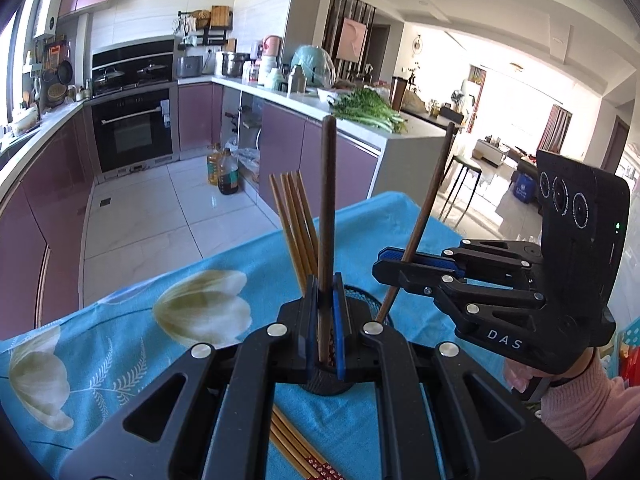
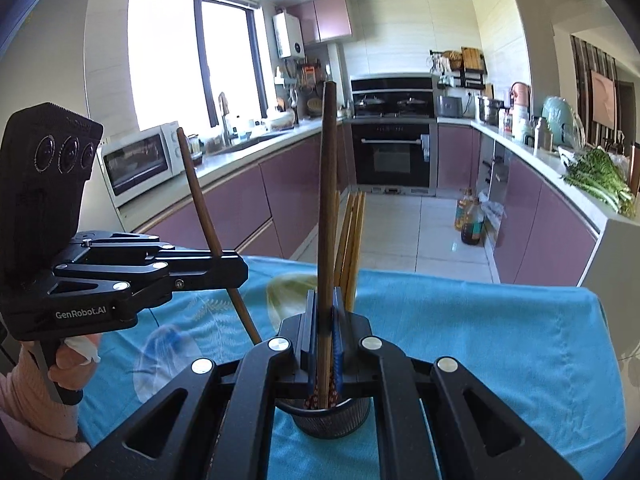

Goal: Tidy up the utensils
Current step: 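Open both tools to release the chopsticks into the cup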

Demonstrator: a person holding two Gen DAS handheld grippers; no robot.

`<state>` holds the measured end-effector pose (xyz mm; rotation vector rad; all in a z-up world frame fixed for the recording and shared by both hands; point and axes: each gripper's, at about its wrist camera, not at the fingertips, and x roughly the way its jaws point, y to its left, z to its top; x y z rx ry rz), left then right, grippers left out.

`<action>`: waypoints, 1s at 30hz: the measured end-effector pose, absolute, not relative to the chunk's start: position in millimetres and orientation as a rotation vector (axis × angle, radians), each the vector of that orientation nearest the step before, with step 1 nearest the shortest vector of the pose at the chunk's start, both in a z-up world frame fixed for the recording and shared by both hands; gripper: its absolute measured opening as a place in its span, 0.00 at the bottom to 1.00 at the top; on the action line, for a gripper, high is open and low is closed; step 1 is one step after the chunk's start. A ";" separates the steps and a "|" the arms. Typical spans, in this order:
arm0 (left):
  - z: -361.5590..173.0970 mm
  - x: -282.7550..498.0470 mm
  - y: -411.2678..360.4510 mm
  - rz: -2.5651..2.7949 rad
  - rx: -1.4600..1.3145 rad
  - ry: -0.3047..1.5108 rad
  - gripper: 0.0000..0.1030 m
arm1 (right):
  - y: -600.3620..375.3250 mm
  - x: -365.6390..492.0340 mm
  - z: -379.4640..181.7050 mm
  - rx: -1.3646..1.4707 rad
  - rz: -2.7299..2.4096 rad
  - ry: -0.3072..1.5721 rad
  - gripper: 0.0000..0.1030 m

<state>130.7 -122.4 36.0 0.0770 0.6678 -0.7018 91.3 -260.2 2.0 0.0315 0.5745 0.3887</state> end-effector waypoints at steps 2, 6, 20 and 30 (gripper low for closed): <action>31.8 133.1 -124.5 -0.702 0.087 0.690 0.07 | -260.5 96.3 -1.3 0.035 0.391 0.597 0.06; 28.8 147.6 -127.8 -0.714 0.098 0.728 0.07 | -263.2 112.1 -7.6 0.047 0.389 0.634 0.06; 10.8 176.3 -128.4 -0.675 0.035 0.754 0.25 | -278.3 123.4 -24.0 0.146 0.351 0.638 0.23; 12.9 133.6 -76.9 -0.599 -0.024 0.623 0.39 | -268.0 81.1 -16.9 0.126 0.431 0.577 0.34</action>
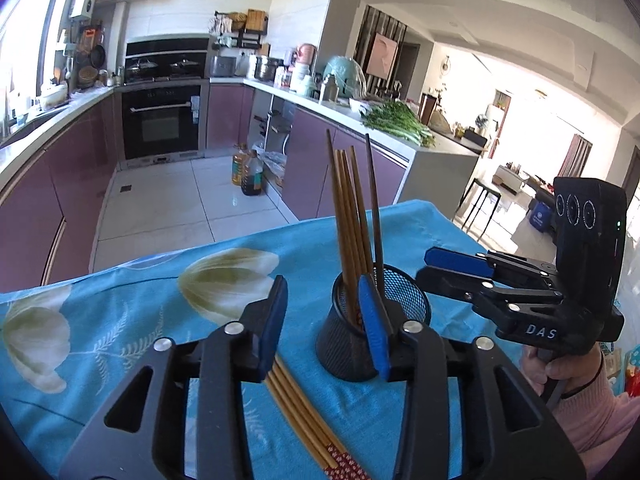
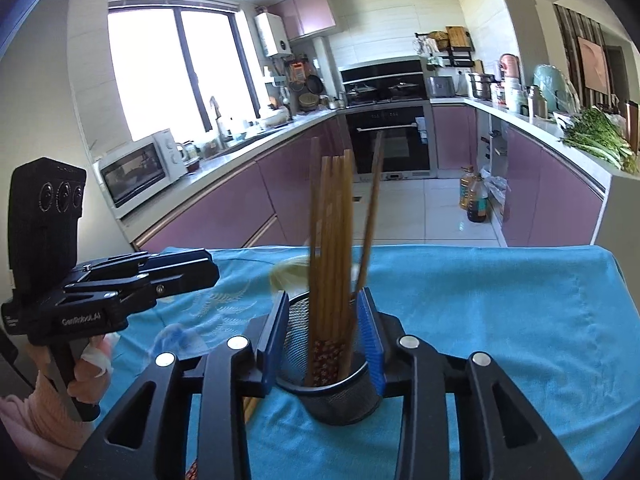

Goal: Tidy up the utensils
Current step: 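Open both tools to release the chopsticks into the cup, then move both open tools back over the remaining chopsticks on the tablecloth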

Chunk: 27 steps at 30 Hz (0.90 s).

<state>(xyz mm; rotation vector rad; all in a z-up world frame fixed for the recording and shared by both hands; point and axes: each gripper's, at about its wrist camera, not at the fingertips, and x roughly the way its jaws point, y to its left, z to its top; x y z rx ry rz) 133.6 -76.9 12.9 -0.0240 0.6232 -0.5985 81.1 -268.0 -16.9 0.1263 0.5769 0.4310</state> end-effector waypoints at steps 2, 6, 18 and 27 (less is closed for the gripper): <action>9.4 123.8 -65.7 -0.576 -0.026 0.610 0.43 | -259.8 69.5 -18.2 0.113 0.476 0.579 0.35; -5.8 111.4 -48.1 -0.544 -0.019 0.627 0.49 | -242.0 55.4 -28.9 0.078 0.533 0.616 0.38; -78.4 100.2 -30.5 -0.463 0.005 0.795 0.51 | -196.4 59.9 -101.8 0.032 0.528 0.842 0.38; -103.6 102.2 -32.6 -0.447 0.002 0.865 0.51 | -186.5 61.9 -109.1 0.026 0.512 0.869 0.36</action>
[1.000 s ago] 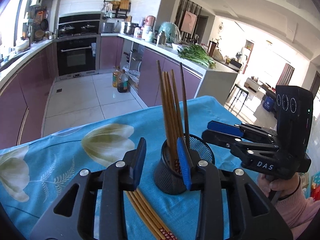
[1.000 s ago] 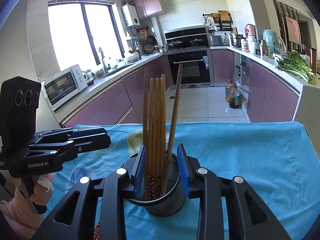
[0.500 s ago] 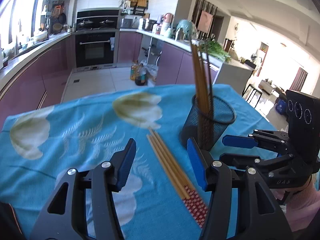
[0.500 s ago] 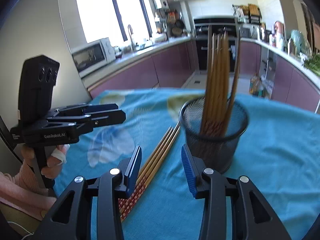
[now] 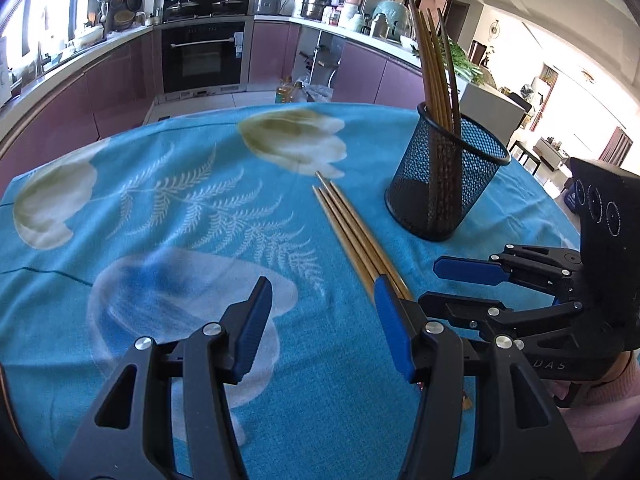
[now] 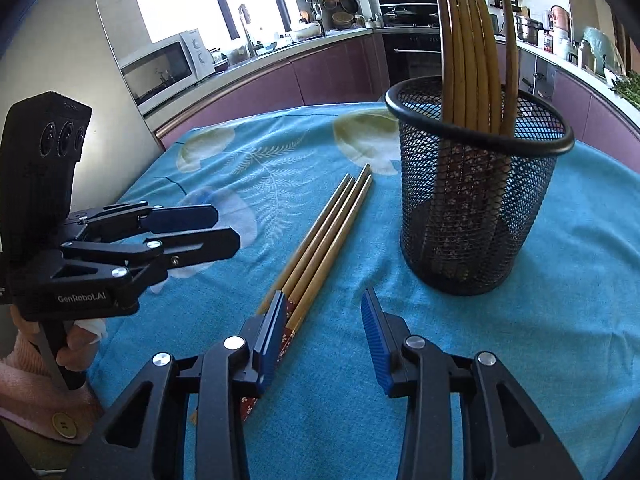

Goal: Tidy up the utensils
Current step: 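Move both open tools back over the remaining chopsticks on the tablecloth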

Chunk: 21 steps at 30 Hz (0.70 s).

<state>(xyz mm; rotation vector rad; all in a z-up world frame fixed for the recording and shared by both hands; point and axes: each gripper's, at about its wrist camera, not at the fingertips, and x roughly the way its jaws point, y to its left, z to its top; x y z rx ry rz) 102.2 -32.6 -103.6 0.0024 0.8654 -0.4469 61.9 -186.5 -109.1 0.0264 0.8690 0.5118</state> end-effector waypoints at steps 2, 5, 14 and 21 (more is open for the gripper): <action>-106.2 101.0 -34.7 -0.447 0.007 0.872 0.51 | -184.1 61.3 -110.8 0.015 0.506 0.871 0.35; -107.4 99.9 -37.3 -0.452 0.012 0.876 0.51 | -182.5 61.5 -112.9 -0.003 0.494 0.877 0.33; -112.2 101.3 -43.1 -0.461 0.022 0.892 0.51 | -183.1 61.6 -113.1 -0.013 0.491 0.879 0.32; -118.6 103.9 -51.1 -0.472 0.040 0.911 0.51 | -192.2 64.6 -114.1 0.012 0.467 0.897 0.30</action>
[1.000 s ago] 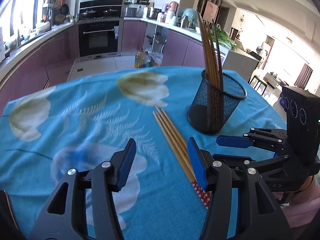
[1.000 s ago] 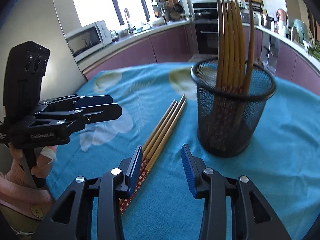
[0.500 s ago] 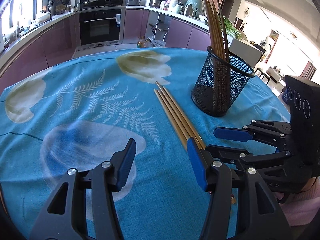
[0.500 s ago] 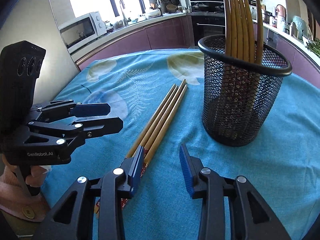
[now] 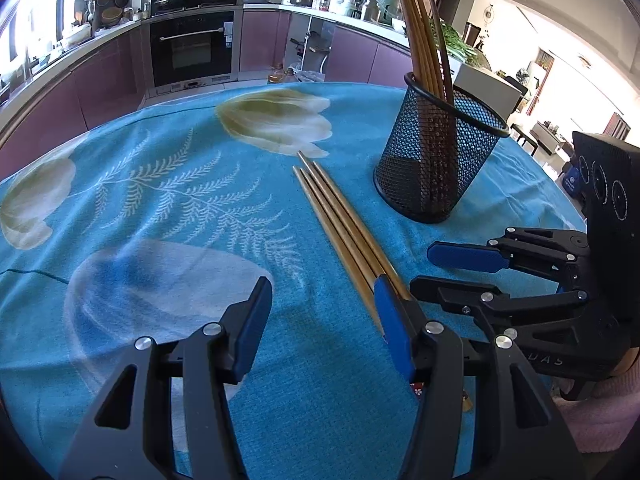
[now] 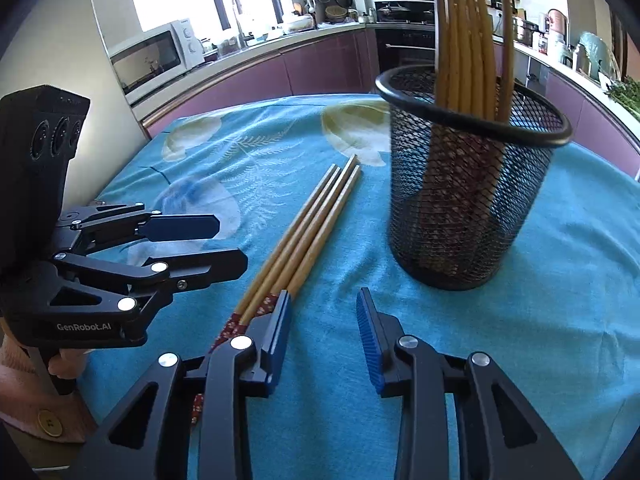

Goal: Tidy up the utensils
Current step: 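Move both open tools back over the remaining chopsticks on the tablecloth, then close the left tool on a chopstick while the right tool grasps another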

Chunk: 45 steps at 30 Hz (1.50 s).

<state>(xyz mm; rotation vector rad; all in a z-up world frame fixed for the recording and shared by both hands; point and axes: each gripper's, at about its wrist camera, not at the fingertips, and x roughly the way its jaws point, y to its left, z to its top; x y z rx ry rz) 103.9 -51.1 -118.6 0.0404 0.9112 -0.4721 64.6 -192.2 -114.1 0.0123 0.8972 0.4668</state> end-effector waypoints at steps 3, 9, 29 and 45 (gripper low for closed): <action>-122.9 106.9 -54.3 -0.471 0.045 0.925 0.51 | -192.2 62.7 -111.1 0.023 0.486 0.881 0.30; -124.6 109.3 -53.6 -0.466 0.041 0.927 0.51 | -181.2 64.2 -114.5 0.003 0.509 0.890 0.30; -128.2 116.9 -65.8 -0.467 0.102 0.938 0.47 | -190.3 65.0 -114.5 0.008 0.485 0.900 0.28; -128.3 131.0 -66.2 -0.474 0.119 0.965 0.25 | -180.1 84.6 -115.5 -0.041 0.456 0.892 0.22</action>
